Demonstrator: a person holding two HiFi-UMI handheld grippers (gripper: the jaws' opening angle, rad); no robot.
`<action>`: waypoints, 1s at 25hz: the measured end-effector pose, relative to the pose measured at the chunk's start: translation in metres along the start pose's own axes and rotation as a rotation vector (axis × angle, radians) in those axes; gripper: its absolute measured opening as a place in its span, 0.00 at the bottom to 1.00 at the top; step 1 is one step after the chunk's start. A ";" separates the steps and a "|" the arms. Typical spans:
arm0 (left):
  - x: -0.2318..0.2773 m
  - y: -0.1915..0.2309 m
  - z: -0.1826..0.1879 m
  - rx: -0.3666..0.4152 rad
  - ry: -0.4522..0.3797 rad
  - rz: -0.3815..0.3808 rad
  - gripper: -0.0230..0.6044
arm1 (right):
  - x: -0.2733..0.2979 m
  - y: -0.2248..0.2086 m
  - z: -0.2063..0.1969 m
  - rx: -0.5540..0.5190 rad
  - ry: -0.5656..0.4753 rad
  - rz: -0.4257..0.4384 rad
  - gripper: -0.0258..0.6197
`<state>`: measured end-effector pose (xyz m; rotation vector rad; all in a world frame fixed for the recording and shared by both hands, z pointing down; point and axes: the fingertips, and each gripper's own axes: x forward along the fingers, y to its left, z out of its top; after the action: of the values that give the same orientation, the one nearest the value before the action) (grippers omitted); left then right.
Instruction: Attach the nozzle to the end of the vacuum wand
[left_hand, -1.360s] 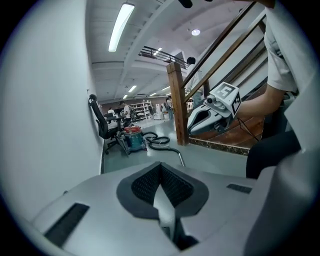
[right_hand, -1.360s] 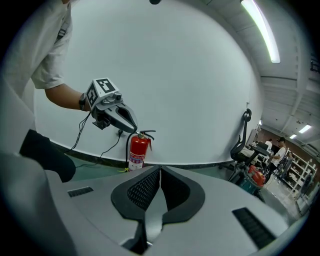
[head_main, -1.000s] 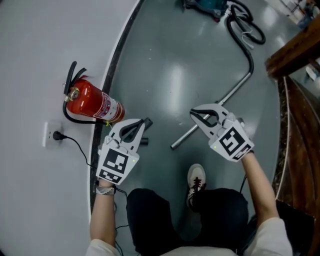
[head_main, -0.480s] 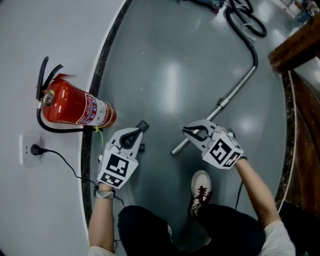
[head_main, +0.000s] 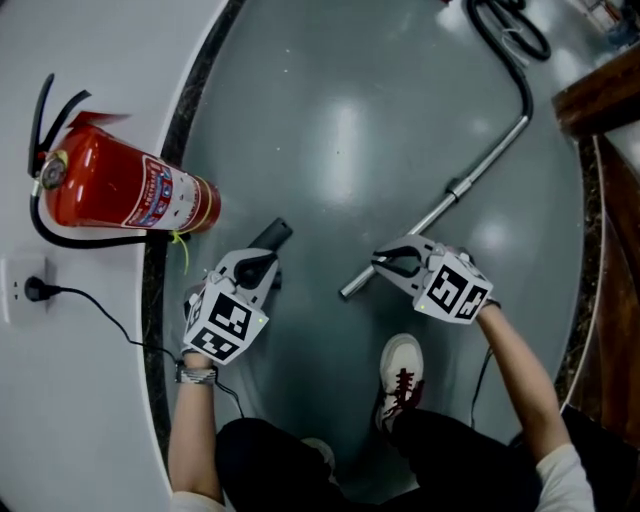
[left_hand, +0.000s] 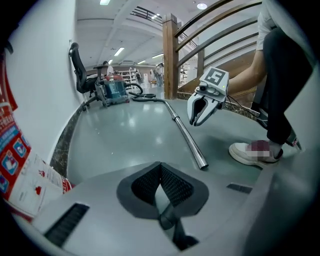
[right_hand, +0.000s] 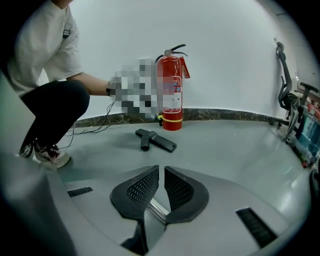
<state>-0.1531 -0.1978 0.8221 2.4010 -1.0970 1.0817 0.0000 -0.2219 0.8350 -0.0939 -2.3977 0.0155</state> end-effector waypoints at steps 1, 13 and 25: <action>0.002 -0.001 -0.004 -0.008 0.004 0.003 0.04 | 0.003 0.001 -0.005 -0.007 0.009 0.014 0.09; 0.021 -0.025 -0.054 0.010 0.144 -0.078 0.18 | 0.038 0.020 -0.058 -0.216 0.189 0.171 0.27; 0.042 -0.036 -0.101 0.122 0.368 -0.199 0.28 | 0.053 0.012 -0.107 -0.477 0.422 0.276 0.31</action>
<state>-0.1604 -0.1427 0.9234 2.2155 -0.6735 1.4765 0.0346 -0.2075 0.9491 -0.5889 -1.9077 -0.4083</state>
